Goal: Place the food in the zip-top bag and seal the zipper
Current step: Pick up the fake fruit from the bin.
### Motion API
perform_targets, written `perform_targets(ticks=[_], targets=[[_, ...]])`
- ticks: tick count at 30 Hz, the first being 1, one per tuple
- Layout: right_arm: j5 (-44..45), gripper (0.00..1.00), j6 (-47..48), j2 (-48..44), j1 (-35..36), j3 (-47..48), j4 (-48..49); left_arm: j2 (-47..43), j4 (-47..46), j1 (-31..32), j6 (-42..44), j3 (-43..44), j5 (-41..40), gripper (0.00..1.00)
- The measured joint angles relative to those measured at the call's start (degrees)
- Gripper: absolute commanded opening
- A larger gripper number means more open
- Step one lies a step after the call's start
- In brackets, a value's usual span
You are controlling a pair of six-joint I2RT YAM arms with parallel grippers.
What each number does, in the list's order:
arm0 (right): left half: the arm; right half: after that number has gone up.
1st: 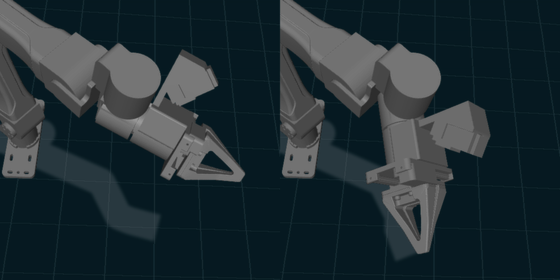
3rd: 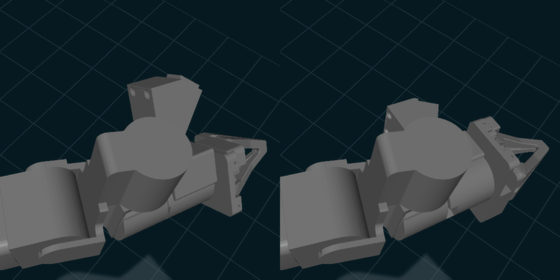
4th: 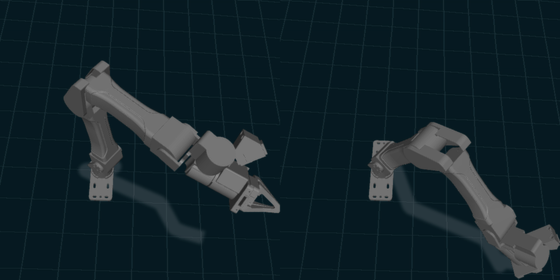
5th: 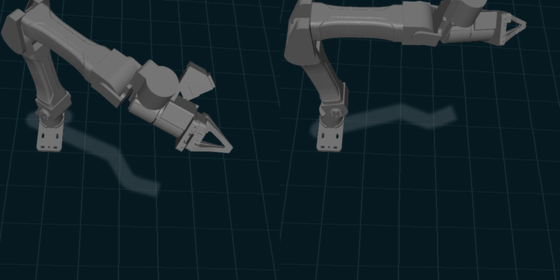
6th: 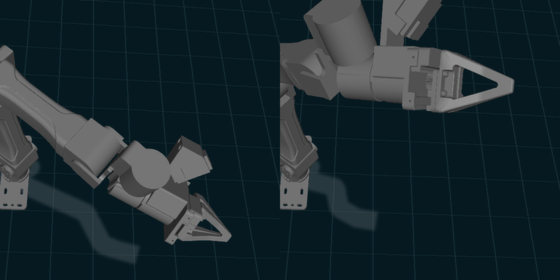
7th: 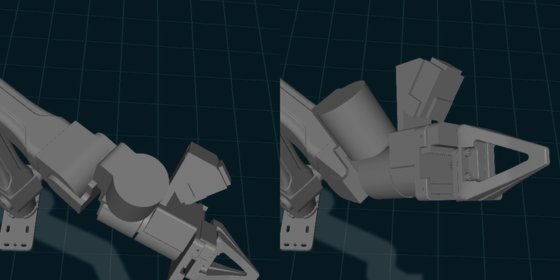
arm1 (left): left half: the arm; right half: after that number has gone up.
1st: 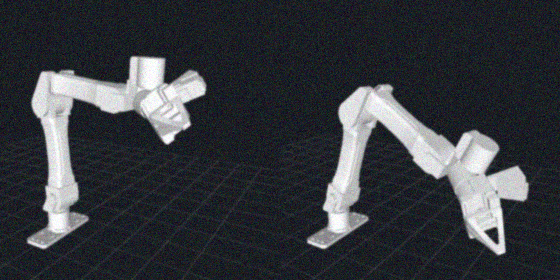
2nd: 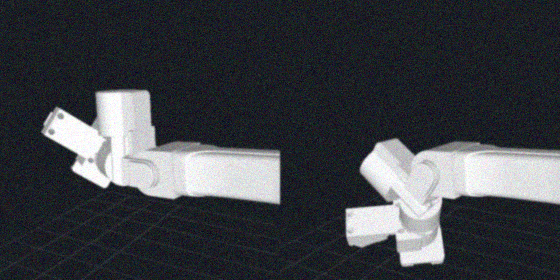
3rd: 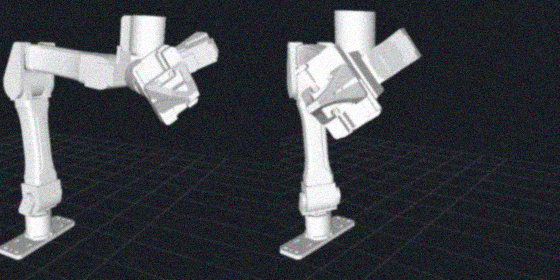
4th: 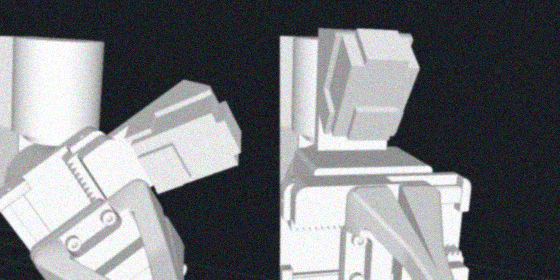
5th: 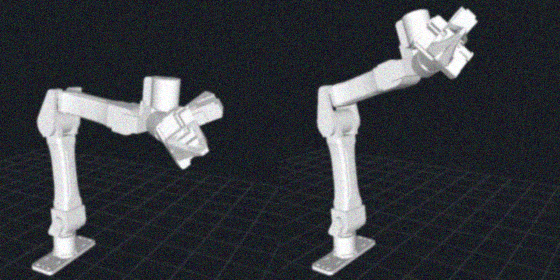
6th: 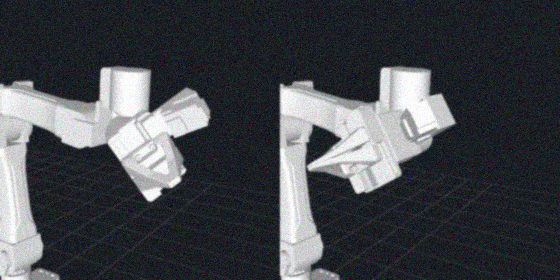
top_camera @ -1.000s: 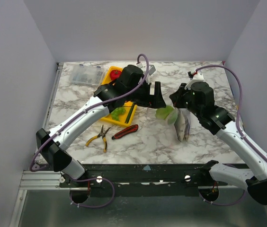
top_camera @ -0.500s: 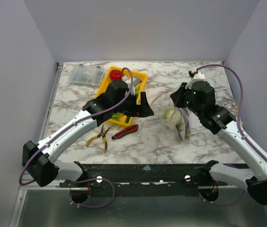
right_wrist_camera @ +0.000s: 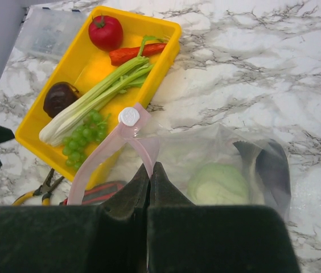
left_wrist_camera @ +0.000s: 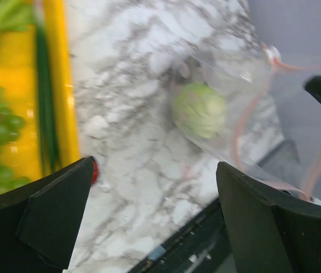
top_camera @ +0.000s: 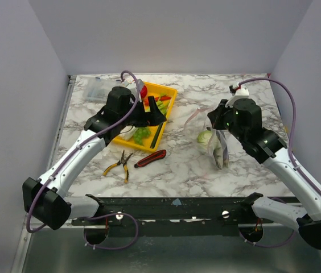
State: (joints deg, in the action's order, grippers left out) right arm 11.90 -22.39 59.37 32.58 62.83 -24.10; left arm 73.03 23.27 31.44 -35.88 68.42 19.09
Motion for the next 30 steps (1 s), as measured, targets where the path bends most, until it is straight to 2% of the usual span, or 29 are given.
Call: perform_targets(ticks=[3, 7, 10, 15, 24, 27, 28, 30], targets=[[0.28, 0.01, 0.33, -0.02, 0.0, 0.0, 0.0, -0.13, 1.29, -3.39, 3.28, -0.07, -5.53, 0.92], [0.44, 0.01, 0.68, -0.02, 0.0, -0.02, 0.0, 3.48, 3.96, -4.5, 7.5, 1.03, -15.26, 0.92], [0.46, 0.01, 1.07, -0.02, 0.0, -0.13, 0.04, 12.85, 8.68, -5.99, 10.01, 7.5, -23.96, 0.91], [0.61, 0.01, 1.64, -0.04, 0.0, -0.74, 0.11, 28.41, 13.86, -9.05, 13.99, 18.56, -33.75, 0.93], [1.07, 0.0, 3.43, -0.26, 0.0, -1.01, 0.11, 42.49, 21.22, -12.0, 17.29, 32.11, -36.74, 0.92], [1.29, 0.0, 3.87, -0.39, 0.0, -1.38, 0.24, 45.51, 22.86, -12.5, 17.46, 33.88, -37.24, 0.87], [1.33, 0.0, 4.0, -0.42, 0.0, -1.53, 0.35, 46.4, 23.47, -12.66, 17.46, 33.94, -37.51, 0.8], [1.36, 0.0, 4.07, -0.44, 0.0, -1.92, 0.52, 47.69, 24.68, -12.81, 17.42, 33.94, -38.01, 0.8]])
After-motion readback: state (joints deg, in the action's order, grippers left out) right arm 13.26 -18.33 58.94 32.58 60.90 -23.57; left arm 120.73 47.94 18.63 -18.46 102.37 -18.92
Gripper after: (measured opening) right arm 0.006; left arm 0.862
